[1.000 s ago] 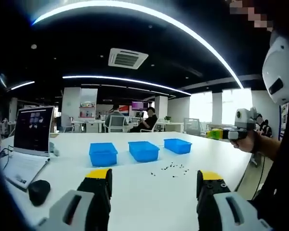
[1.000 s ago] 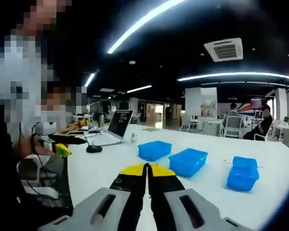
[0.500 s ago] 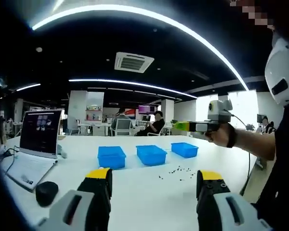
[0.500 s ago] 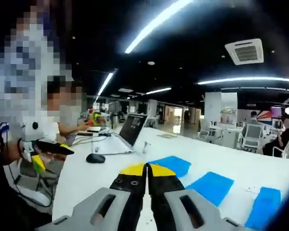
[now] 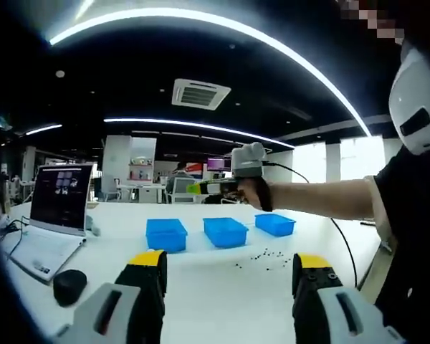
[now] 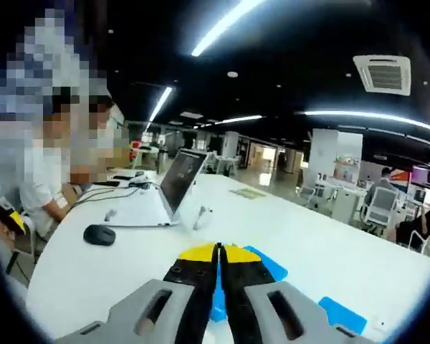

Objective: Pick up the resistors one by one and place each resistor into its matching bin, sorting the parts by color and model until every resistor is separated into the correct bin for its type

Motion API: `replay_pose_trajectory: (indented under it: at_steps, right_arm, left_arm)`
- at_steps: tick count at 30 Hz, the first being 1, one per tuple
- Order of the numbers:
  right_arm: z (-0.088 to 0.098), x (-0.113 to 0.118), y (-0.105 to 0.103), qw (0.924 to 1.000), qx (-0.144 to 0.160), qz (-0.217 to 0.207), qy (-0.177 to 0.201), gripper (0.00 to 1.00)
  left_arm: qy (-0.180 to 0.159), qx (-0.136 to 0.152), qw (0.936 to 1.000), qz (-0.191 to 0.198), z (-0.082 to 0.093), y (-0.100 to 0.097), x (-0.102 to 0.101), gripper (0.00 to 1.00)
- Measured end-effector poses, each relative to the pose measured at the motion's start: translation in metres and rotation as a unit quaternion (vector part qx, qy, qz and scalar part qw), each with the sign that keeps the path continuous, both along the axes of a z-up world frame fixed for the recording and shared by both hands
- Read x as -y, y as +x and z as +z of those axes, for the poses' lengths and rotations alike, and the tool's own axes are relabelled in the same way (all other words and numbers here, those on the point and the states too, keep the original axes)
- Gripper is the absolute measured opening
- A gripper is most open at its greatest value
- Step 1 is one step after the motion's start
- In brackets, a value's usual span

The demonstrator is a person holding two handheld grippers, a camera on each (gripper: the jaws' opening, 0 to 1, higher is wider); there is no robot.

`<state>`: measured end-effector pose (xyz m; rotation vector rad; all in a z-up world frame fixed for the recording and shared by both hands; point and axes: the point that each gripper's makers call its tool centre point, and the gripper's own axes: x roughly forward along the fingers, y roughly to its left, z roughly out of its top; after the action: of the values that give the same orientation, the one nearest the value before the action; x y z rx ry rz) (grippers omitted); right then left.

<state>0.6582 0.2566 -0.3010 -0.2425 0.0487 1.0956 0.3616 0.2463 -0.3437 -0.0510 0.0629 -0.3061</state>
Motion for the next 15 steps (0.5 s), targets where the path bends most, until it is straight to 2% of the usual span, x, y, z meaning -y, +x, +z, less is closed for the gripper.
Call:
replay_pose_trajectory:
  at_steps: [7, 12, 15]
  right_arm:
    - [-0.018, -0.029, 0.036, 0.9990, -0.026, -0.030, -0.019, 0.05]
    - [-0.024, -0.031, 0.039, 0.9983, -0.033, -0.040, -0.025, 0.05]
    - [-0.024, -0.033, 0.037, 0.9985, -0.026, -0.040, -0.025, 0.05]
  left_arm:
    - [-0.002, -0.003, 1.0000, 0.004, -0.001, -0.001, 0.001, 0.72]
    - [-0.003, -0.002, 1.0000, 0.007, 0.000, -0.002, -0.001, 0.72]
    - [-0.004, -0.004, 0.9999, 0.009, -0.001, -0.002, -0.003, 0.72]
